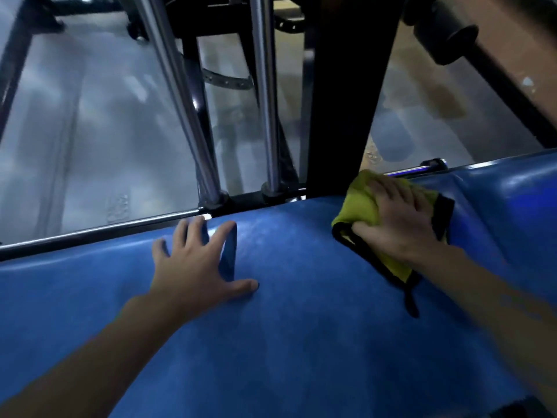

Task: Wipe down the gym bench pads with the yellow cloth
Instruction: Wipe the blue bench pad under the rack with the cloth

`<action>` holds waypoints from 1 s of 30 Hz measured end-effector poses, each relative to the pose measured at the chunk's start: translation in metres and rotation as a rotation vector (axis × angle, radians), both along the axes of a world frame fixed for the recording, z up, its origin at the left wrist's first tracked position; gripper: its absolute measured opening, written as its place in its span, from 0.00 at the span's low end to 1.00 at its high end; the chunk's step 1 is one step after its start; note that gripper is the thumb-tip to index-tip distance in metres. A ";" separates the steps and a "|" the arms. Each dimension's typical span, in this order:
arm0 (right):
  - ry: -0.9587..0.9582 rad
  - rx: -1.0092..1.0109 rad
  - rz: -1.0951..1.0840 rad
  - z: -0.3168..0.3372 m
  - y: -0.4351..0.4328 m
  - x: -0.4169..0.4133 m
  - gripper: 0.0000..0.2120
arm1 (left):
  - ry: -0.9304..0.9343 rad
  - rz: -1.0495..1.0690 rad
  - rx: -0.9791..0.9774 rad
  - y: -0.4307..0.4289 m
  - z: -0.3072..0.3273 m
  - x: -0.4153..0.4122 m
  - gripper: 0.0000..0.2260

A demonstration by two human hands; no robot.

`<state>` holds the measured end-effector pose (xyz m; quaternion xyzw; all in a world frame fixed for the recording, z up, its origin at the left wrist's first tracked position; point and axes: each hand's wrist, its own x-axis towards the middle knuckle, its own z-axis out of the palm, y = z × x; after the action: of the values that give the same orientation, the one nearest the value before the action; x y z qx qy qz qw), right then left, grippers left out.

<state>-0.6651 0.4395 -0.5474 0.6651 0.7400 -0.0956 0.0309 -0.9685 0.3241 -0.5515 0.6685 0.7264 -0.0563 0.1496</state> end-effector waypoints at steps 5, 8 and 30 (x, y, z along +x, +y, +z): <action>0.106 0.064 0.175 -0.016 -0.057 -0.113 0.39 | -0.061 -0.029 0.058 -0.008 -0.004 -0.013 0.50; 0.082 0.019 0.309 -0.012 -0.046 -0.108 0.43 | -0.071 0.004 0.056 -0.017 -0.003 -0.032 0.52; 0.126 -0.009 0.335 -0.004 -0.080 -0.153 0.45 | -0.084 0.113 -0.017 -0.050 -0.009 -0.130 0.56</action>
<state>-0.8184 0.3593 -0.5519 0.5249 0.8406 -0.1338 0.0029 -1.0984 0.2737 -0.5609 0.6268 0.7555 -0.0259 0.1887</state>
